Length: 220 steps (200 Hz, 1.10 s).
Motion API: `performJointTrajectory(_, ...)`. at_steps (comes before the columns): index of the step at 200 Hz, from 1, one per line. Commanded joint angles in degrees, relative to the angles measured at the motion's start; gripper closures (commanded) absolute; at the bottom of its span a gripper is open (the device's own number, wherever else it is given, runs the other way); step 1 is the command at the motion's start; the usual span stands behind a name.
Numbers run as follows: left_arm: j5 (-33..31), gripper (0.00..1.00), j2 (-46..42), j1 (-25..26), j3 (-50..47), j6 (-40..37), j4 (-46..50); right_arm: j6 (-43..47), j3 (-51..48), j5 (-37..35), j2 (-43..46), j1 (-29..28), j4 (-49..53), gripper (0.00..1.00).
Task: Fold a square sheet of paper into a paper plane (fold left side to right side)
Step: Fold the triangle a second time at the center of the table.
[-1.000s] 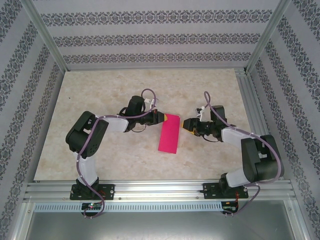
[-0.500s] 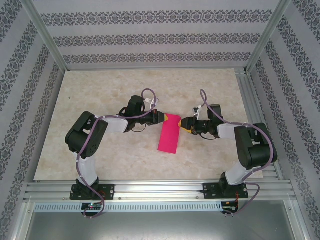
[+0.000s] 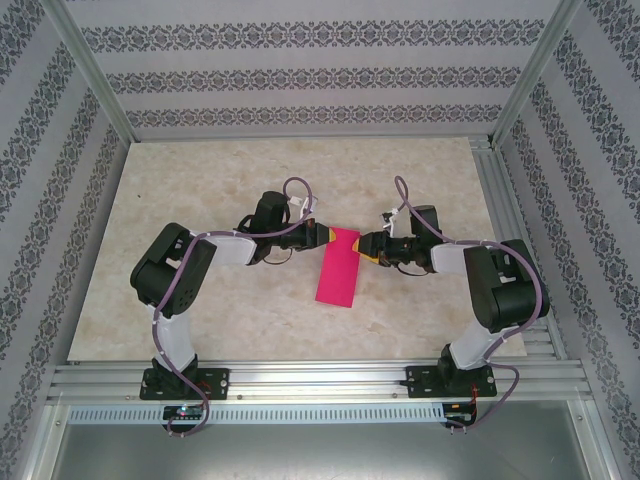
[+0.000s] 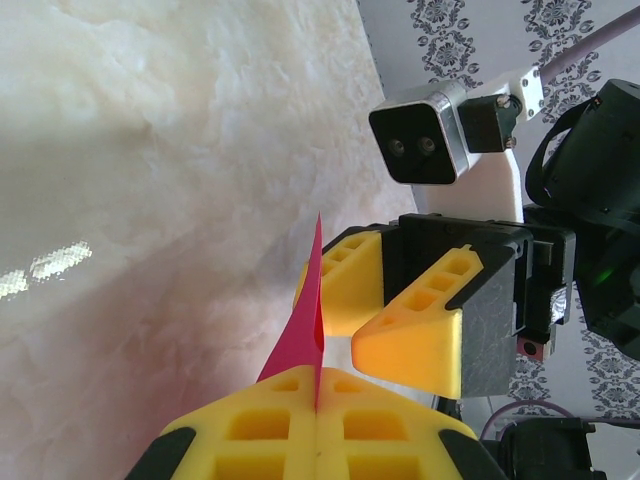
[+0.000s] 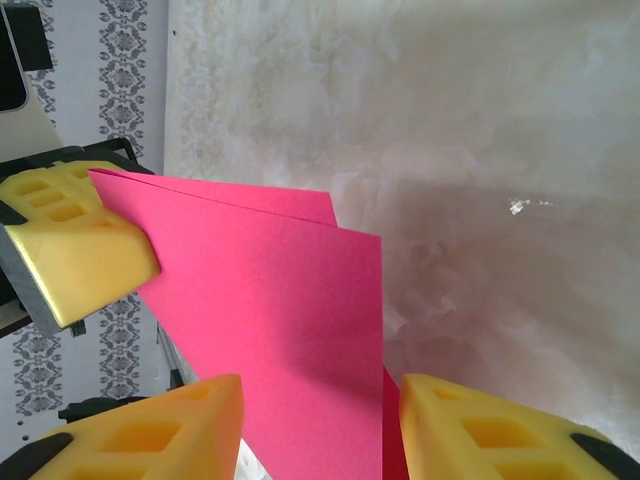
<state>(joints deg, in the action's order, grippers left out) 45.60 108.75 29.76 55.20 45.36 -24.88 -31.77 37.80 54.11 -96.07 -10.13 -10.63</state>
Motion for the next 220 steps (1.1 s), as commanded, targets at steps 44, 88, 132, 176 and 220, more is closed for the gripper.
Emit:
performJointTrajectory(44, -1.1, 1.00, 0.0, 0.6, 0.5, -0.5, 0.0, 3.7, 1.6, -0.4, 3.3, -0.4, 4.7, 0.61)
performJointTrajectory(88, -1.4, 1.00, 0.3, 0.6, 0.5, -0.4, 0.3, 3.9, 1.6, 0.0, 4.3, -0.4, 5.4, 0.64)
performJointTrajectory(132, -2.0, 1.00, 0.9, 0.6, 0.1, 1.6, -1.3, 4.2, 0.7, 0.5, 3.9, -0.8, 4.5, 0.63)
performJointTrajectory(176, -1.7, 1.00, 2.9, 0.6, -0.3, 5.3, -5.5, 3.2, -0.8, 1.4, 2.1, -1.4, 0.3, 0.62)
performJointTrajectory(220, -1.8, 1.00, 4.4, 0.6, -0.4, 7.1, -6.9, 3.7, -0.1, 1.0, -1.1, -2.5, -0.5, 0.61)
